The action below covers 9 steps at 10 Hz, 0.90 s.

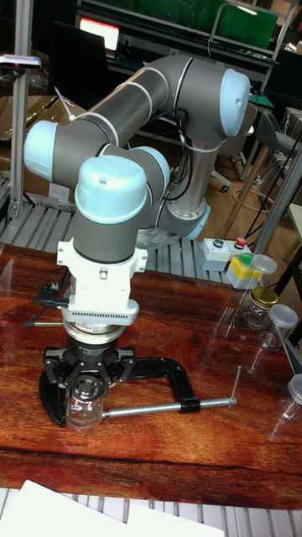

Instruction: Unscrew the lid from the jar

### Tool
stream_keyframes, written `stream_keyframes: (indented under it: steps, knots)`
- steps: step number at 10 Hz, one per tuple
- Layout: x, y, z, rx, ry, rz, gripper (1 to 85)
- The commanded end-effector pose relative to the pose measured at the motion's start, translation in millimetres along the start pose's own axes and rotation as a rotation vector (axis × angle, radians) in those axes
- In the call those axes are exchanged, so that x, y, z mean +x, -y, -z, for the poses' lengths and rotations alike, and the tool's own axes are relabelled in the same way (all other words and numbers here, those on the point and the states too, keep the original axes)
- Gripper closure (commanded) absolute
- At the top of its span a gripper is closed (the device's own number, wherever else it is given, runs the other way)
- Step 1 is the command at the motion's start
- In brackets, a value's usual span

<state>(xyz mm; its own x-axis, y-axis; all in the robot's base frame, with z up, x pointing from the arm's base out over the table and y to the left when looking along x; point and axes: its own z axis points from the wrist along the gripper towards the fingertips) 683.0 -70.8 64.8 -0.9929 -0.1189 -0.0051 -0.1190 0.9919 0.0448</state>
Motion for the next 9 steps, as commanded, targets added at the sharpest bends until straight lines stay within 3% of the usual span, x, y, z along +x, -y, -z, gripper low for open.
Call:
stream_keyframes:
  steps: [1, 4, 6, 9]
  knots:
    - [-3.8, 1.2, 0.9, 0.017, 0.013, -0.025, 34.3]
    - [-3.5, 3.5, 1.3, 0.029, 0.013, -0.026, 35.7]
    - [-3.4, 6.9, 1.6, 0.047, 0.014, -0.03, 42.3]
    - [-8.1, 3.7, 3.4, 0.064, 0.033, 0.124, 47.7]
